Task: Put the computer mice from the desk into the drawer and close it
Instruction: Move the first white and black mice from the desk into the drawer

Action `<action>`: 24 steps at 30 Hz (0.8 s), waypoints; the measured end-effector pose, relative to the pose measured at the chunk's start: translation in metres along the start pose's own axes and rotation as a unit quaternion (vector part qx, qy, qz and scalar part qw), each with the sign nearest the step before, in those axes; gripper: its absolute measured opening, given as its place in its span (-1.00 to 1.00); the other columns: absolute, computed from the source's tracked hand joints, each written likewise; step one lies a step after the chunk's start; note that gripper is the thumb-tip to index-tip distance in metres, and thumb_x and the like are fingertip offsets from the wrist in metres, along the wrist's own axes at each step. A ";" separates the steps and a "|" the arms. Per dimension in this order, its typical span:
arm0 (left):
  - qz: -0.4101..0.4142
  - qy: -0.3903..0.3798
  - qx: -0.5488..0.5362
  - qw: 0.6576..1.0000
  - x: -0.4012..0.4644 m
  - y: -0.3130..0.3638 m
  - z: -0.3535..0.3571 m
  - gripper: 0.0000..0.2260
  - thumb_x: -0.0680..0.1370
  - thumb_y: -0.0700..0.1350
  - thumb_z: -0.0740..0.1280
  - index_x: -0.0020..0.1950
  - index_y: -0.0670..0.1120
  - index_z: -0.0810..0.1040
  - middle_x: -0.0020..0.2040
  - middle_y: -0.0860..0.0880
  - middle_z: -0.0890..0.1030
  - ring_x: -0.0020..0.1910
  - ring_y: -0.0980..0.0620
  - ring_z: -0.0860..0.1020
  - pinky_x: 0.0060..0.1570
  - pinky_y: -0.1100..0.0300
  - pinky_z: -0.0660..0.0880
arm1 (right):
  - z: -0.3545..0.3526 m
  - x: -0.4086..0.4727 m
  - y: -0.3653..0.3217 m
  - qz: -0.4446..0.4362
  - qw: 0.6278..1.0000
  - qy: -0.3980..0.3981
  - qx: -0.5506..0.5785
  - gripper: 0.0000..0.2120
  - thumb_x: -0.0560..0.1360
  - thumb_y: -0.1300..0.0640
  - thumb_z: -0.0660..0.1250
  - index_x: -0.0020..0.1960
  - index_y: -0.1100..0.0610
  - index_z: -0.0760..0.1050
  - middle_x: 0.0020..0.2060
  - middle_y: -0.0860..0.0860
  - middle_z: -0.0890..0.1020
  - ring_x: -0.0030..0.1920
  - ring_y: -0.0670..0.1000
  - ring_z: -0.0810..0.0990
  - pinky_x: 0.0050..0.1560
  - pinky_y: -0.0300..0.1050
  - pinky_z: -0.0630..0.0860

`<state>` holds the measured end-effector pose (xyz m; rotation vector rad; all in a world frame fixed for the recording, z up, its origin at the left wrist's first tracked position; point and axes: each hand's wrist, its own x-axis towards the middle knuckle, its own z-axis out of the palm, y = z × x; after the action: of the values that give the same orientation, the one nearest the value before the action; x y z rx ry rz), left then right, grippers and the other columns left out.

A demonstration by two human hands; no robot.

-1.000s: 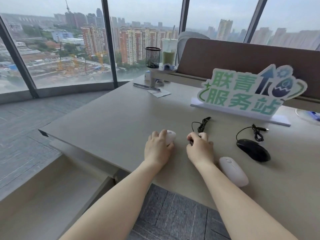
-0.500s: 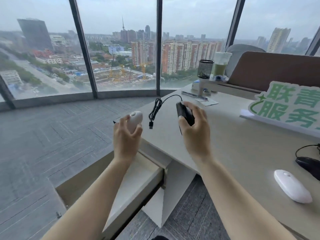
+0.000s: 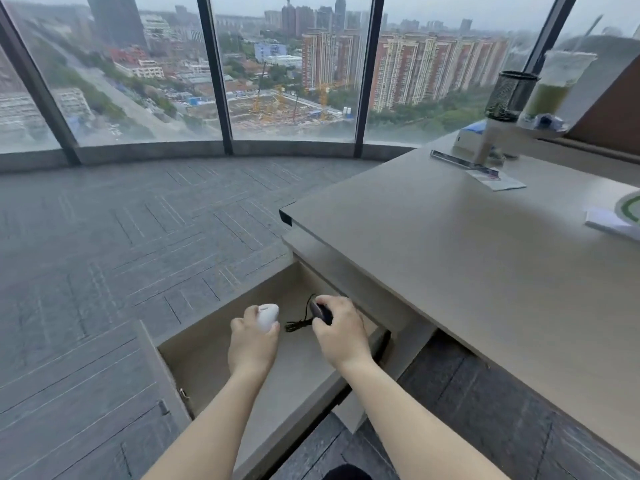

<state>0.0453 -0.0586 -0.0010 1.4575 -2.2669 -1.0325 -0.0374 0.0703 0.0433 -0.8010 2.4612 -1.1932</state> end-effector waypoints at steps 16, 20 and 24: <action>-0.029 -0.023 0.164 0.986 0.034 -0.041 0.038 -0.50 0.52 0.12 0.27 0.40 -0.06 0.34 0.30 -0.18 0.44 0.26 -0.21 0.39 0.15 -0.03 0.39 | 0.073 0.043 0.047 0.104 0.923 -0.201 -0.311 -0.52 0.54 0.04 0.30 0.41 0.06 0.23 0.41 0.18 0.23 0.29 0.25 0.38 0.15 0.10 0.48; 0.025 0.008 0.082 0.996 0.021 -0.020 0.024 -0.61 0.57 -0.03 0.17 0.40 -0.06 0.39 0.33 -0.17 0.44 0.27 -0.20 0.37 0.21 -0.04 0.35 | 0.034 0.027 0.023 0.016 0.965 -0.104 -0.240 -0.68 0.60 0.09 0.14 0.34 0.11 0.35 0.32 0.14 0.37 0.23 0.20 0.46 0.09 0.05 0.47; 0.141 0.019 -0.014 0.990 -0.008 0.033 0.016 -0.66 0.58 -0.13 0.17 0.36 -0.08 0.43 0.31 -0.13 0.46 0.27 -0.12 0.39 0.21 0.08 0.31 | -0.040 -0.006 0.001 -0.041 0.989 0.031 -0.136 -0.72 0.59 0.19 0.12 0.23 0.11 0.51 0.20 0.06 0.53 0.09 0.12 0.59 0.04 0.00 0.54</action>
<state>0.0177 -0.0367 0.0111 1.0946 -2.3352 -0.9372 -0.0518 0.0998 0.0672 -0.9593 2.7045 -0.9312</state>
